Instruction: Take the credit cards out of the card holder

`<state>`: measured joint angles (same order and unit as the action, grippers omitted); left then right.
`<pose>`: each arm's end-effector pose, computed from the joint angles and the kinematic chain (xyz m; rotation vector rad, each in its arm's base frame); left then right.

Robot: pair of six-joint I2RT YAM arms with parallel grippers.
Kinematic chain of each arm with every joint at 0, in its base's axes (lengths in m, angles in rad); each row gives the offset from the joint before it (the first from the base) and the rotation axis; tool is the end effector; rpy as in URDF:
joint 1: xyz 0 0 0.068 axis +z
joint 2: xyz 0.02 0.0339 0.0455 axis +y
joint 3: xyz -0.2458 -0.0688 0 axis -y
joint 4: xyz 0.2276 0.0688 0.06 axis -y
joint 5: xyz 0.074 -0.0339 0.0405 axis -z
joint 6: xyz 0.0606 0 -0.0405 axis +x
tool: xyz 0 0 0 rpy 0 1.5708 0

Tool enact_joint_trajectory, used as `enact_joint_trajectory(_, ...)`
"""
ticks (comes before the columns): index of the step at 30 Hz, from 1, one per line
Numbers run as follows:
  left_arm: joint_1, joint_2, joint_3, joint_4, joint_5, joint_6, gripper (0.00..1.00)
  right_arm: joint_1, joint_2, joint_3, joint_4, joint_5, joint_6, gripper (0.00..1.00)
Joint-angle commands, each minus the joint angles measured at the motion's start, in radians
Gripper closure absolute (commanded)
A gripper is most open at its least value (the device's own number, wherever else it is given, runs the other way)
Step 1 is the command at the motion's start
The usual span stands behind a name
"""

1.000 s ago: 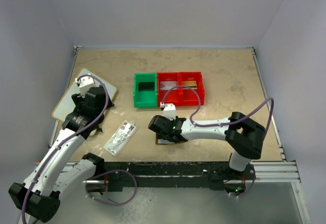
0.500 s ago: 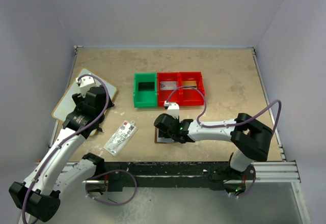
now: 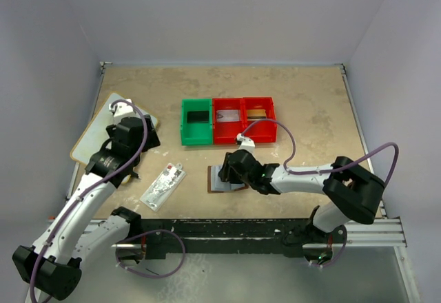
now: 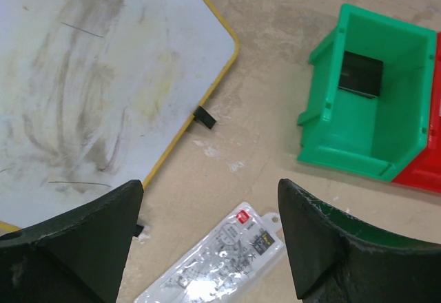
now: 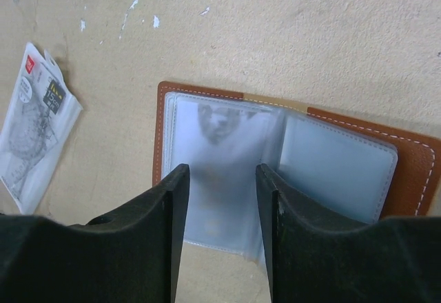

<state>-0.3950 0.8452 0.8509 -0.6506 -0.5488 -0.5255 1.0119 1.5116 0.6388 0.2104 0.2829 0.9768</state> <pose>0.1826 -0.0419 0.2831 -0.4292 2.0658 0.0637 0.1744 0.2470 0.1418 0.1202 2.3147 0.7670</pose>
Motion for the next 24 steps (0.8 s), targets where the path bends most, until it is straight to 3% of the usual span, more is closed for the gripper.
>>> enact_joint_trajectory(1,0.002,-0.002,-0.029,0.084,0.189,-0.004,0.24,-0.004,0.019,-0.013,-0.021,-0.035,-0.004,0.52)
enact_joint_trajectory(3,0.001,0.003,-0.044,0.109,0.266,-0.041,0.25,-0.004,0.032,0.016,-0.065,-0.02,-0.02,0.42)
enact_joint_trajectory(7,0.0,-0.018,-0.071,0.135,0.282,-0.081,0.25,0.001,0.041,0.093,-0.172,0.064,-0.051,0.35)
enact_joint_trajectory(14,0.0,-0.023,-0.053,0.095,0.212,-0.063,0.25,0.009,0.073,0.192,-0.298,0.14,-0.064,0.33)
enact_joint_trajectory(24,0.0,-0.006,-0.043,0.091,0.181,-0.054,0.25,0.019,0.16,0.256,-0.325,0.144,-0.077,0.34)
